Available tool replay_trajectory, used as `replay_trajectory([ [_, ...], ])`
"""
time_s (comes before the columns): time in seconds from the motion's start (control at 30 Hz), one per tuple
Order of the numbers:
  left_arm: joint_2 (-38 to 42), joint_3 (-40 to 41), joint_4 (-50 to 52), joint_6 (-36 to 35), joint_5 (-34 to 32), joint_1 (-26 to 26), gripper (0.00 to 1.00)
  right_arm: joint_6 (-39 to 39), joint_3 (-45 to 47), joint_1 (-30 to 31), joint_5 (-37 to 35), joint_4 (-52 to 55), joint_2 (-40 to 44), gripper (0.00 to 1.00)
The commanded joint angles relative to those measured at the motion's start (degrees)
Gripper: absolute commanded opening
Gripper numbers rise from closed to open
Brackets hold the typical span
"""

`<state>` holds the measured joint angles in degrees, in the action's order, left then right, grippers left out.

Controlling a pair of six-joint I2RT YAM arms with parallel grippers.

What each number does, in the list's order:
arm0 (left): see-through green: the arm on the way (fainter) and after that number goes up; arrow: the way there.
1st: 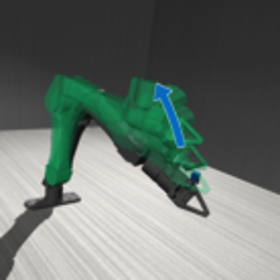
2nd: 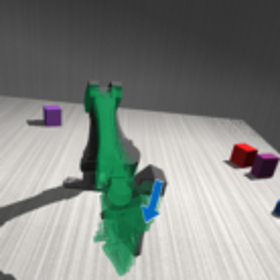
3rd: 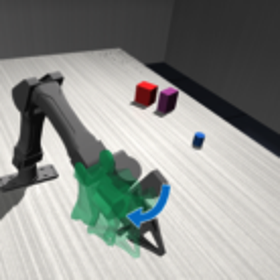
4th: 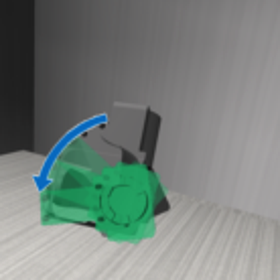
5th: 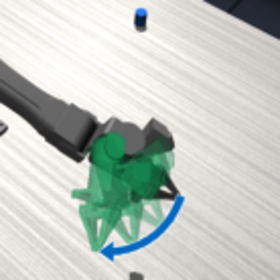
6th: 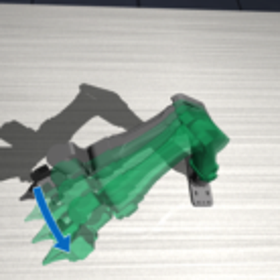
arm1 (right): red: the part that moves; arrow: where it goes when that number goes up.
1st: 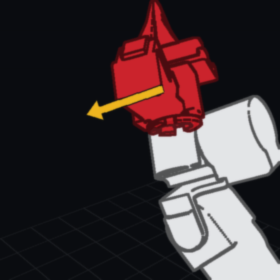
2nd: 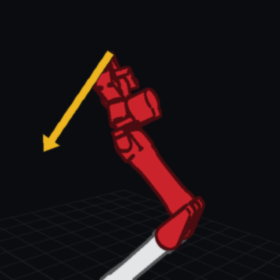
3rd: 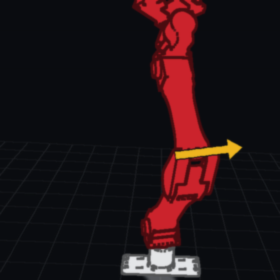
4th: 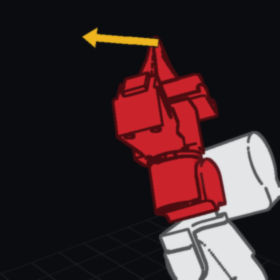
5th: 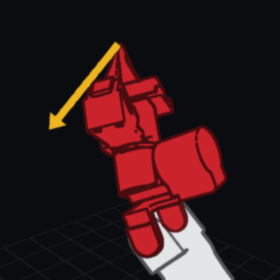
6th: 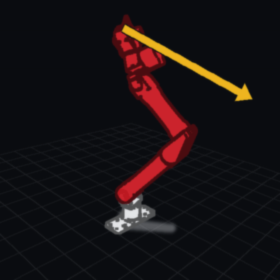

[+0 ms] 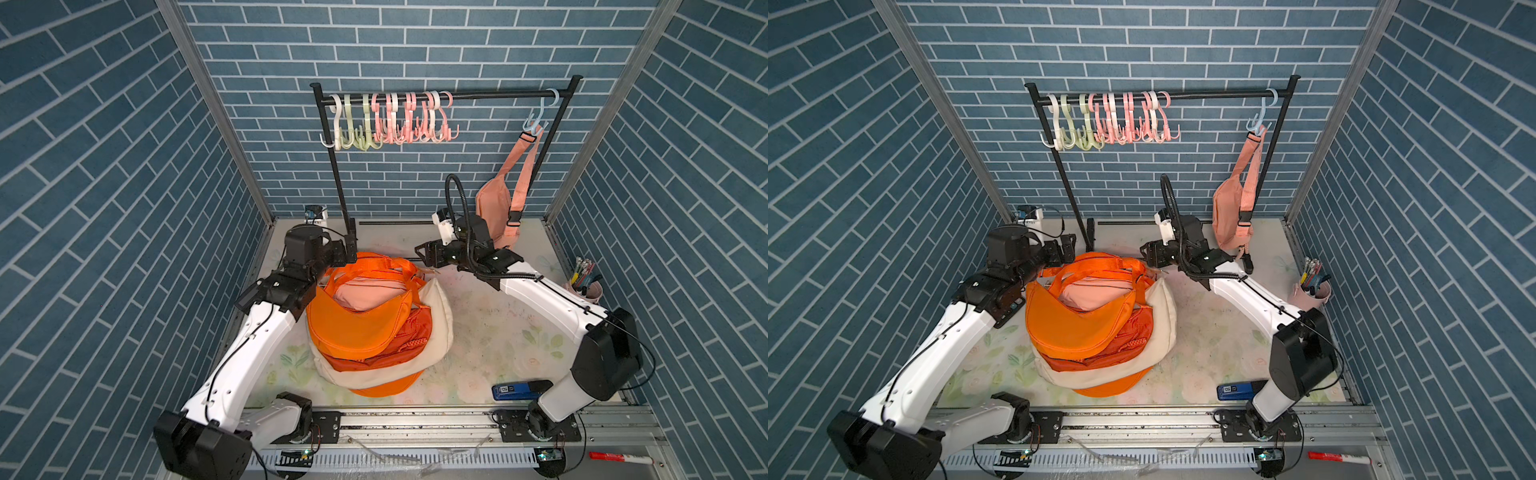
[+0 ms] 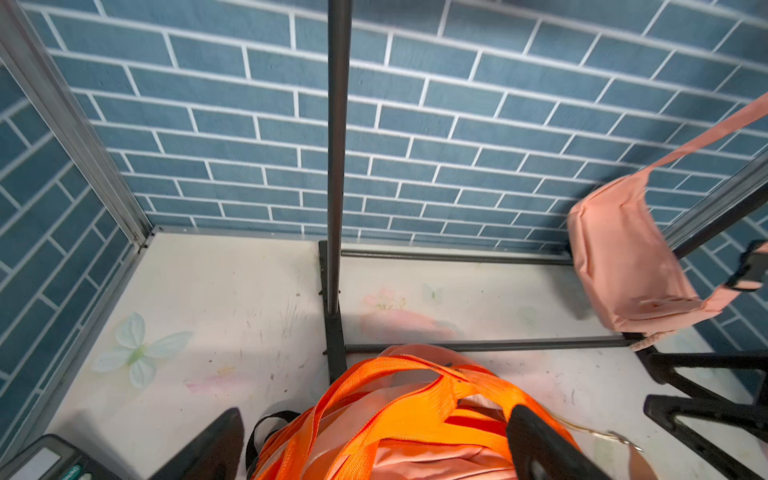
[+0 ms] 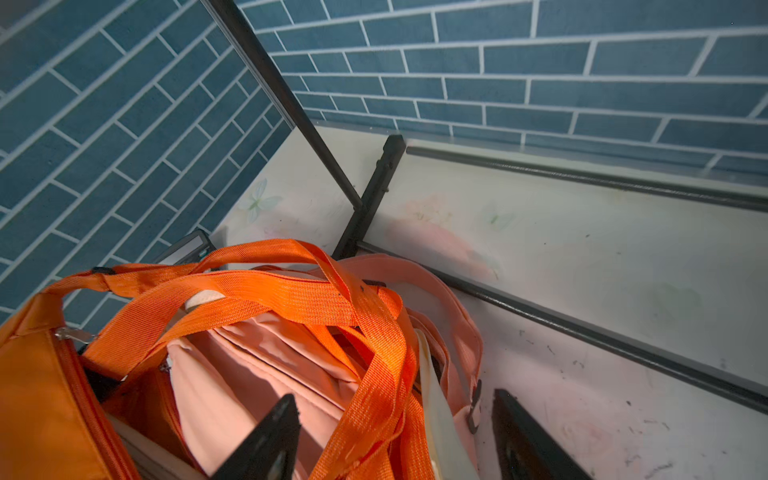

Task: Take the bag off the hook
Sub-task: Place the bag inside the bag.

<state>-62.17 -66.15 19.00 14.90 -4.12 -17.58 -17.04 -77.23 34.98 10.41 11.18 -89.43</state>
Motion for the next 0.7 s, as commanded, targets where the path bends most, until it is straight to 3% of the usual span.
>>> replay_trajectory([
  [0.0, 4.88, -0.33, 2.79, -1.48, 1.93, 0.18, 0.99, 3.12, -2.88, -1.73, -3.86, 4.98, 4.66, 0.75],
  [0.4, 18.36, 9.1, 3.0, -4.42, 7.14, -1.09, 0.99, -0.54, -11.11, -13.97, -7.8, 16.61, 14.59, 0.82],
  [0.67, 23.31, 15.21, -0.8, -2.5, 7.39, -1.14, 0.99, -8.73, -14.07, -29.16, -1.24, 14.71, 15.5, 0.82],
])
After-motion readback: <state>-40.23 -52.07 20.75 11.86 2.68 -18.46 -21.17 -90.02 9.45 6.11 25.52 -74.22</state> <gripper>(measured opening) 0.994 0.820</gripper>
